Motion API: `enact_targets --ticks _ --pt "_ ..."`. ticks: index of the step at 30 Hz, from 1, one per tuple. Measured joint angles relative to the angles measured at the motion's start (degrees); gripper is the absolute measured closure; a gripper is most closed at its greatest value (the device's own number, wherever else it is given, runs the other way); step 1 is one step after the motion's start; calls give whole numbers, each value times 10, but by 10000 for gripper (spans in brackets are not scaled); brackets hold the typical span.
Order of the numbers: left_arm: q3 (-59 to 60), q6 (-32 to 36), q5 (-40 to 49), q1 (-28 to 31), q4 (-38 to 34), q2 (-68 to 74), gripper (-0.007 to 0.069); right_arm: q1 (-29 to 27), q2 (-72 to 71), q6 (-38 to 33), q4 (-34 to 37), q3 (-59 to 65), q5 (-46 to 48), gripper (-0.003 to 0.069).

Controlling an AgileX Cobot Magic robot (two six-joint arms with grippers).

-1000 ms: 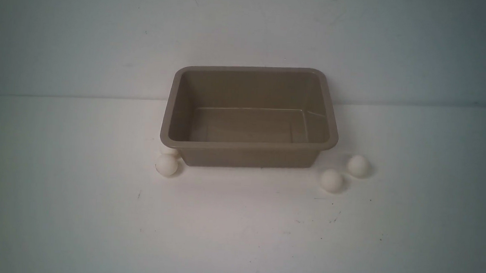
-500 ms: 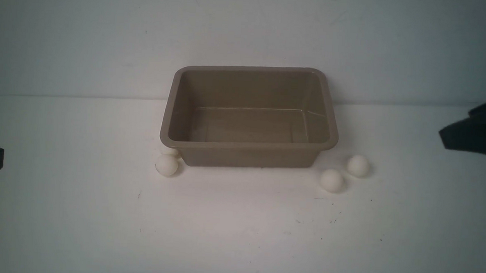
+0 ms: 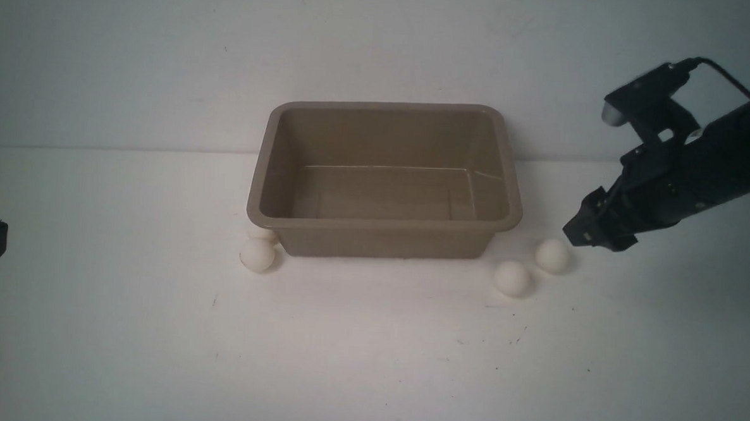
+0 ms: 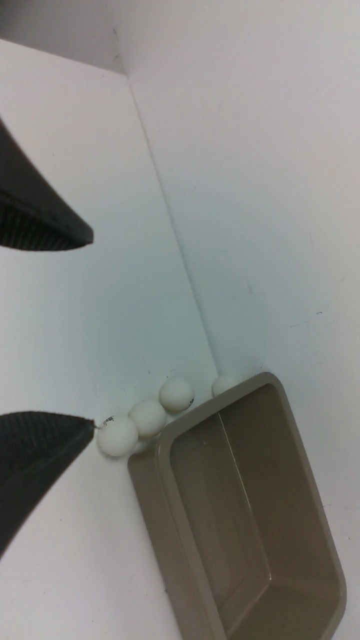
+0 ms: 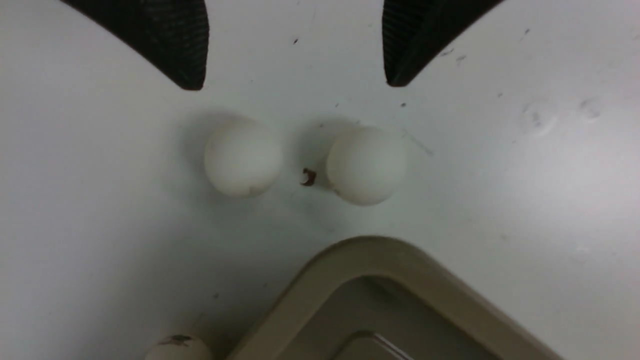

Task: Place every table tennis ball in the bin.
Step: Use the right arm to clamp the table tennis ball closest to it

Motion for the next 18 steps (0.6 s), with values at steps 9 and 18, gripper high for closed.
enact_targets --ticks 9,18 --pt "0 0 1 0 0 0 230 0 108 -7 1 -56 -46 229" --pt "0 1 1 0 0 0 230 0 173 -8 8 -113 -43 229"
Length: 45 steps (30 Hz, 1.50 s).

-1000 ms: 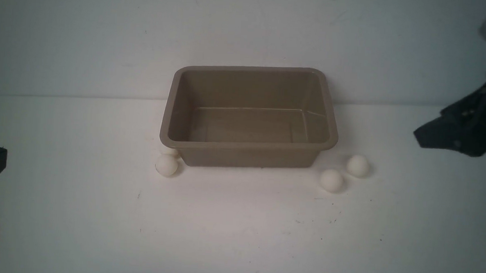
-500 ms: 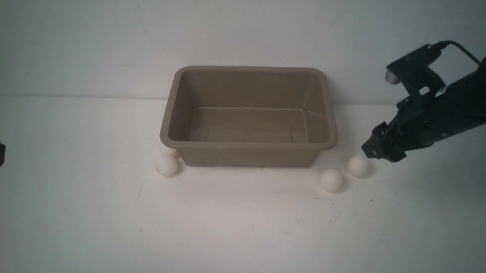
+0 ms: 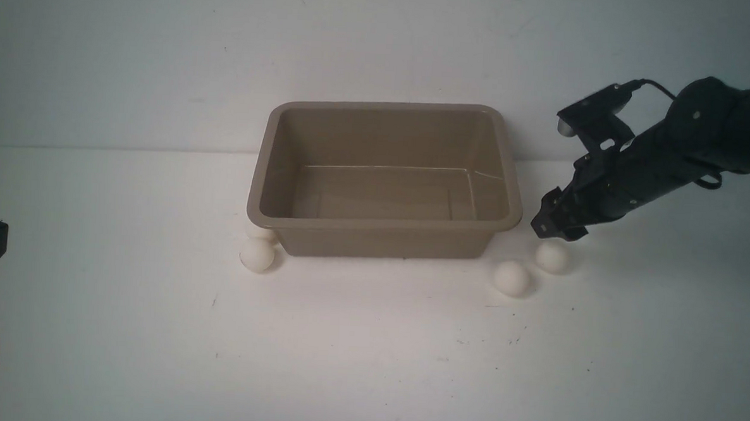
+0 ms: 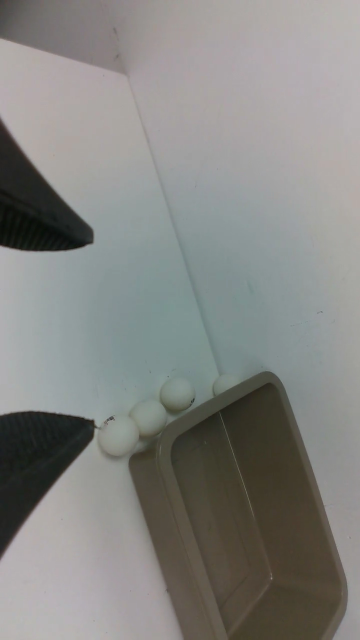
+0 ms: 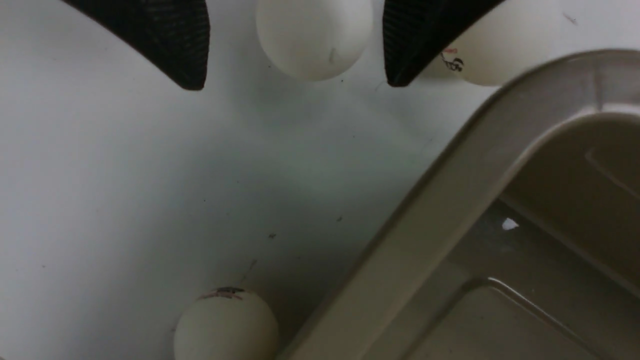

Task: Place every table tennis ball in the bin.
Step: Use the right arm to clamp the table tennis ball closest to it, then use the right arm to put the table tennis ball into the box

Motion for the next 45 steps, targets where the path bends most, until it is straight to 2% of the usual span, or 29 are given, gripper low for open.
enact_targets --ticks 18,22,25,38,41,45 --pt "0 0 0 0 0 0 230 0 31 27 -33 -1 46 234" --pt "0 0 0 0 0 0 230 0 31 27 -35 -1 40 268" --pt "0 0 0 0 0 0 230 0 31 27 -41 -1 28 339" --pt "0 0 0 0 0 0 230 0 -8 54 -82 -7 16 342" --pt "0 0 0 0 0 0 230 0 -41 46 -70 -25 26 342" --pt "0 0 4 0 0 0 230 0 -74 -17 22 -81 58 342"
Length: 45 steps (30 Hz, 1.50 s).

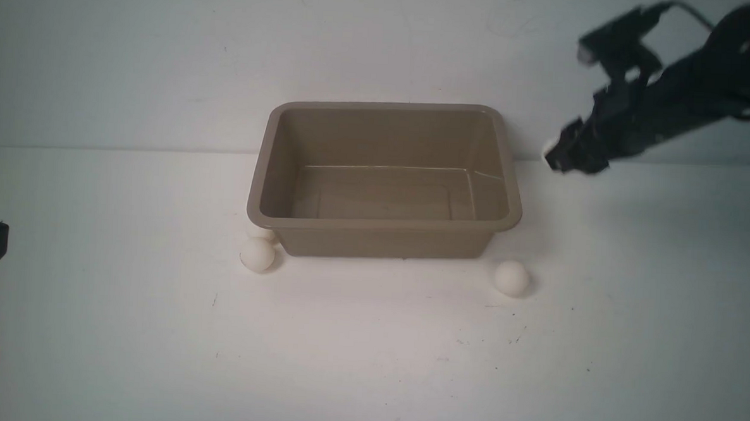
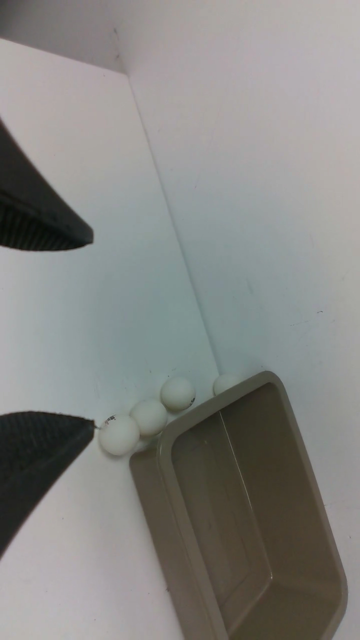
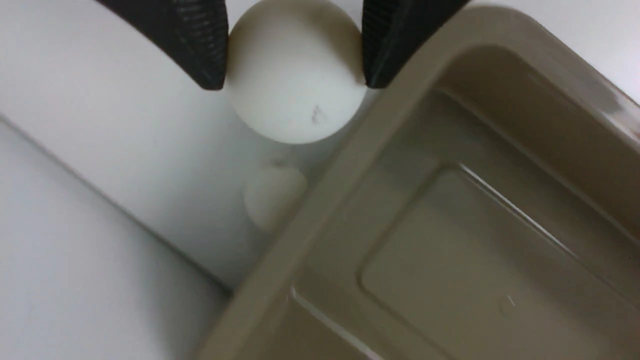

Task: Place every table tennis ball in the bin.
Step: Use the right arm to put the table tennis ball into the box, then use the right arm to clamp the table tennis ball closest to it

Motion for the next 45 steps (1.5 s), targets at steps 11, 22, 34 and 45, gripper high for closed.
enact_targets --ticks 11,22,34,45 --pt "0 5 25 0 -13 0 230 24 165 -102 124 -191 33 342" --pt "0 10 35 0 -13 0 230 36 245 -65 110 -300 63 257" --pt "0 10 44 0 -13 0 230 21 165 46 -10 -314 120 127" --pt "0 10 44 0 -32 0 230 15 -3 136 -83 -318 271 127"
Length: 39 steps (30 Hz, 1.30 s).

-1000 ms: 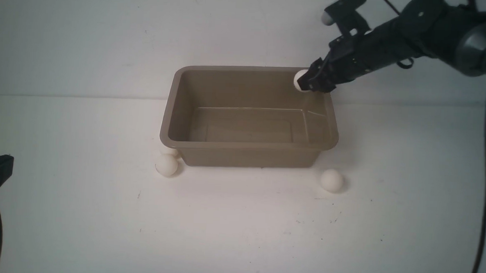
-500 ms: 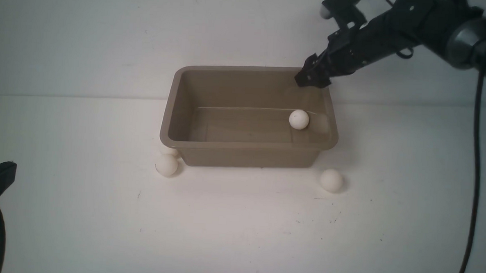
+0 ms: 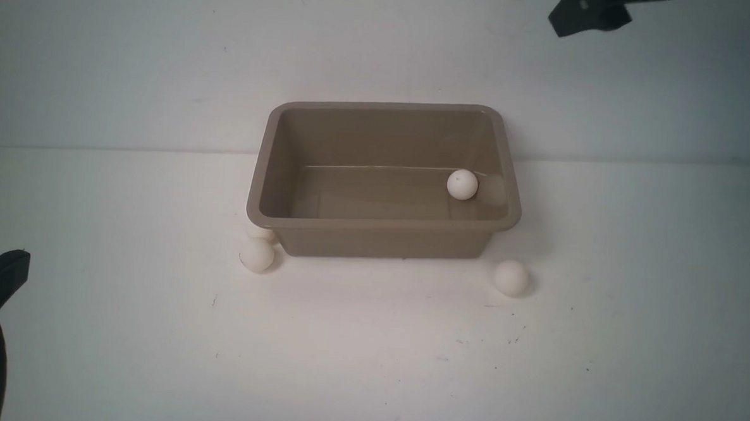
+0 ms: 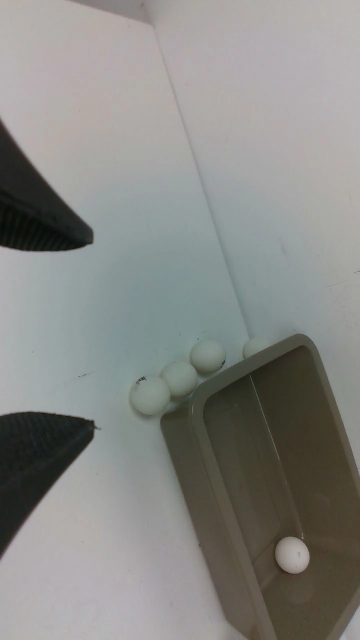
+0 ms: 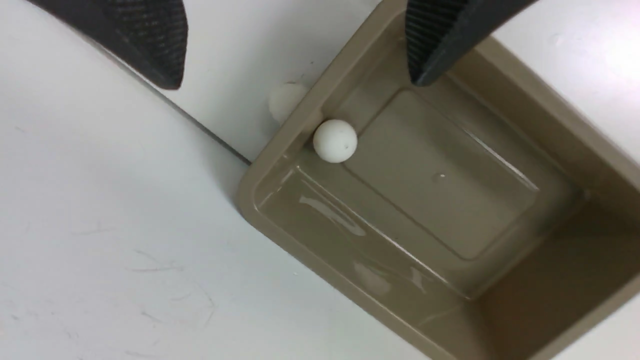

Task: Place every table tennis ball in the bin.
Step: Use the right arm to clamp the table tennis ball closest to it

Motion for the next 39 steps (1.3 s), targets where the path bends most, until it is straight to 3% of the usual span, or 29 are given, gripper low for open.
enact_targets --ticks 8,15,18,25,33,39 --pt "0 0 -3 0 -11 0 230 0 -89 52 5 100 2 127" --pt "0 0 -3 0 -13 0 230 0 -222 58 32 363 2 127" --pt "0 0 -3 0 -19 0 230 0 -248 33 62 459 -31 127" --pt "0 0 -2 0 -25 0 230 0 -212 -83 130 617 -231 127" --pt "0 0 -2 0 -26 0 230 8 -118 -186 196 622 -340 127" --pt "0 0 -2 0 -26 0 230 29 -55 -207 202 622 -396 127"
